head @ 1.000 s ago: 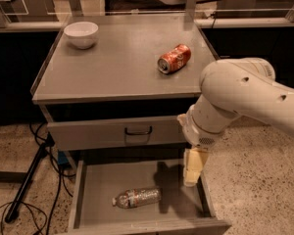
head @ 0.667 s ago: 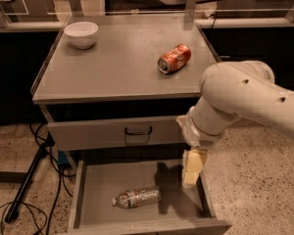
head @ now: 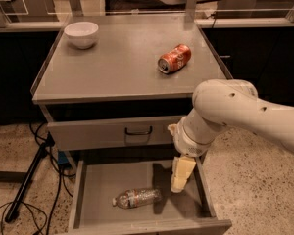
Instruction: Pick water bottle from middle drawer and place on counter
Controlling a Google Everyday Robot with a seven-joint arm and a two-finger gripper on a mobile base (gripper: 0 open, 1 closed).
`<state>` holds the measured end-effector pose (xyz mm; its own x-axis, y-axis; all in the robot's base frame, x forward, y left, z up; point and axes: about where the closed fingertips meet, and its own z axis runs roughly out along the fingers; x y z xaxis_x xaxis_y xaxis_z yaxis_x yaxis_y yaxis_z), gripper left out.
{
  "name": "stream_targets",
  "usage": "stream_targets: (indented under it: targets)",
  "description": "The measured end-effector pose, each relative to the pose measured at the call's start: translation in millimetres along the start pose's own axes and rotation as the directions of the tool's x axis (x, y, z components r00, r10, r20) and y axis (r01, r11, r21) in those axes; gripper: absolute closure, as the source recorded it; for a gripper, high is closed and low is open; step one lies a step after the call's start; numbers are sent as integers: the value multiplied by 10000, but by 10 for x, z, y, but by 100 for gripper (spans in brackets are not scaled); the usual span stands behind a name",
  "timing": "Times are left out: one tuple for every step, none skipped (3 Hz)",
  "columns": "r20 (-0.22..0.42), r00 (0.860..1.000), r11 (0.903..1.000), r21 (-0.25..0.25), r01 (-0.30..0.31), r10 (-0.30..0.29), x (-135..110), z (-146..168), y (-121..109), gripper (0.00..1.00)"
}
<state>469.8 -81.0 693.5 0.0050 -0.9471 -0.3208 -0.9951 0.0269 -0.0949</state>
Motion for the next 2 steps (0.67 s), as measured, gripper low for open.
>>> stream_targets:
  targets:
    - [356, 9994, 9997, -257, 24, -15, -78, 178, -35, 0]
    - [444, 9990, 9994, -350, 18, -3, -92, 233, -39, 0]
